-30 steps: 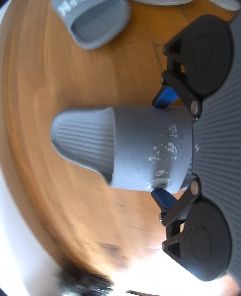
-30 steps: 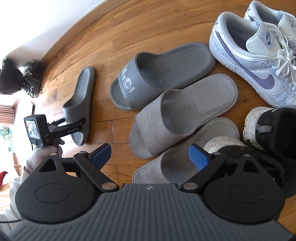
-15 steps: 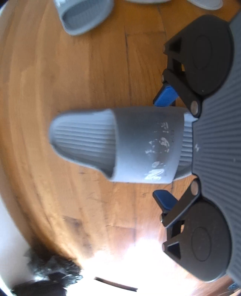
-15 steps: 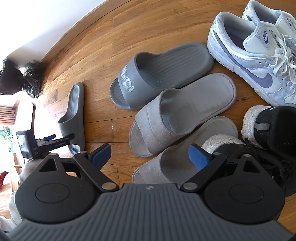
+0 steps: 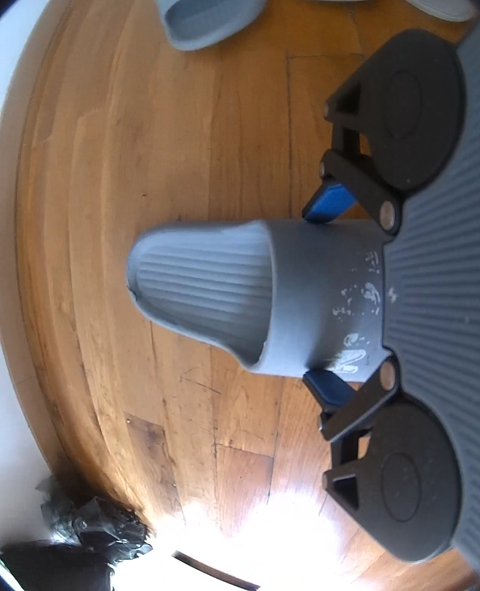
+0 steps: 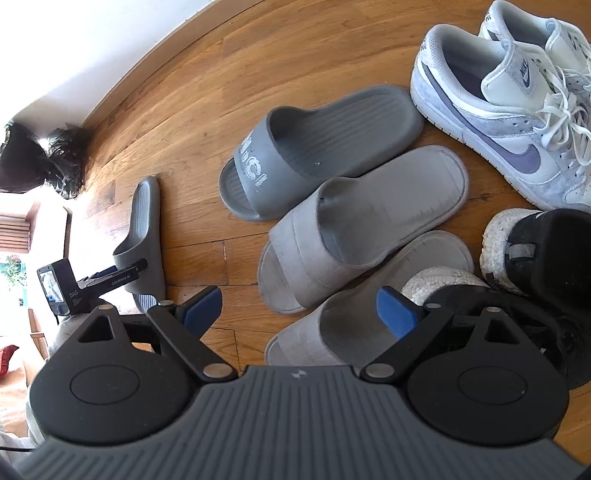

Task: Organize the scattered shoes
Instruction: 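Set the grey slide down near the wall and open the left tool, then grasp a second grey slide by its printed strap with the left tool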

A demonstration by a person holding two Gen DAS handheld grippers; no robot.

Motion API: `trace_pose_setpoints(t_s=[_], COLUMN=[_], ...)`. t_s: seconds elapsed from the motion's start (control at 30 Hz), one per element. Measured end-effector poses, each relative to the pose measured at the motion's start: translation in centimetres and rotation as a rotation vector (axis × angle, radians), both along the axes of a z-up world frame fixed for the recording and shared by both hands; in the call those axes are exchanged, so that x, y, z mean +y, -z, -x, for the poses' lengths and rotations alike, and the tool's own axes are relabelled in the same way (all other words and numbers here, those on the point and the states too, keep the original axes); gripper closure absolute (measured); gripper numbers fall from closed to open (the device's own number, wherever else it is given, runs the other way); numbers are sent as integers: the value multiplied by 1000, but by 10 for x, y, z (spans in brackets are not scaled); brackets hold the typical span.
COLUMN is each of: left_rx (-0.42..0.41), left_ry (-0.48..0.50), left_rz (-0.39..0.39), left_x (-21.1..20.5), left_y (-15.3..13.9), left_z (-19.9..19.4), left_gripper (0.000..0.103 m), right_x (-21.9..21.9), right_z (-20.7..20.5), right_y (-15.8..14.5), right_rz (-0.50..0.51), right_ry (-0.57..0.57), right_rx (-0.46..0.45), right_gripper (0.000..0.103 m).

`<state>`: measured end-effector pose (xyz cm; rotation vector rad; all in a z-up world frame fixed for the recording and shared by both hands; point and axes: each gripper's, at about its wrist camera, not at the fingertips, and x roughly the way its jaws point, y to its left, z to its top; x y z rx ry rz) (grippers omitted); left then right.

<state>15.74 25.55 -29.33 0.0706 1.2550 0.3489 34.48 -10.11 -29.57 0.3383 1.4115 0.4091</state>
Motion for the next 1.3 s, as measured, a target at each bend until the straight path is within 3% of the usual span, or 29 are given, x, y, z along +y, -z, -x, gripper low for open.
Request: trace_pose_setpoints(t_s=[0.1,0.27,0.37,0.47,0.6,0.7,0.77,0.87,0.9,0.97,1.03,1.13,1.3], left_rx=[-15,-133,-225,-250,-263,-252,-192,-132,-147,-174,-199,-231,-208], left_ry=[50,166,243,272,300,280,264,234,227,208,192,75,-241], left_rz=[-8,-13,116,215,371,515,567,547,504,406,415,383,345], left_x=[-16,-47,-73,-94,-120,-145,-160,-178,-184,-193,-195,-176,-130], left_y=[-18,-41,-50,-43,-39,-18,1,19,23,32,31,33,35], left_z=[-4,-13,-35,-64,-98,-138,-157,-170,-171,-171,-163,-152,-123], left_gripper=[13,8,7,7,7,7,8,7,8,20,20,25,29], right_x=[0,-7,-11,-15,-19,-22,-25,-29,-30,-33,-36,-38,-41], right_z=[1,2,2,2,1,0,0,0,0,1,3,3,4], right_y=[-3,-4,-4,-4,-4,-4,-3,-2,-2,-1,0,-1,-1], right_rz=[-8,-10,-10,-10,-11,-11,-11,-11,-10,-9,-11,-19,-34], right_ry=[-6,5,12,16,21,27,31,38,41,43,45,48,51], right_rx=[-11,-10,-8,-6,-4,-2,1,5,6,8,9,7,4], right_gripper=[11,11,11,11,11,11,11,11,11,11,11,11,11])
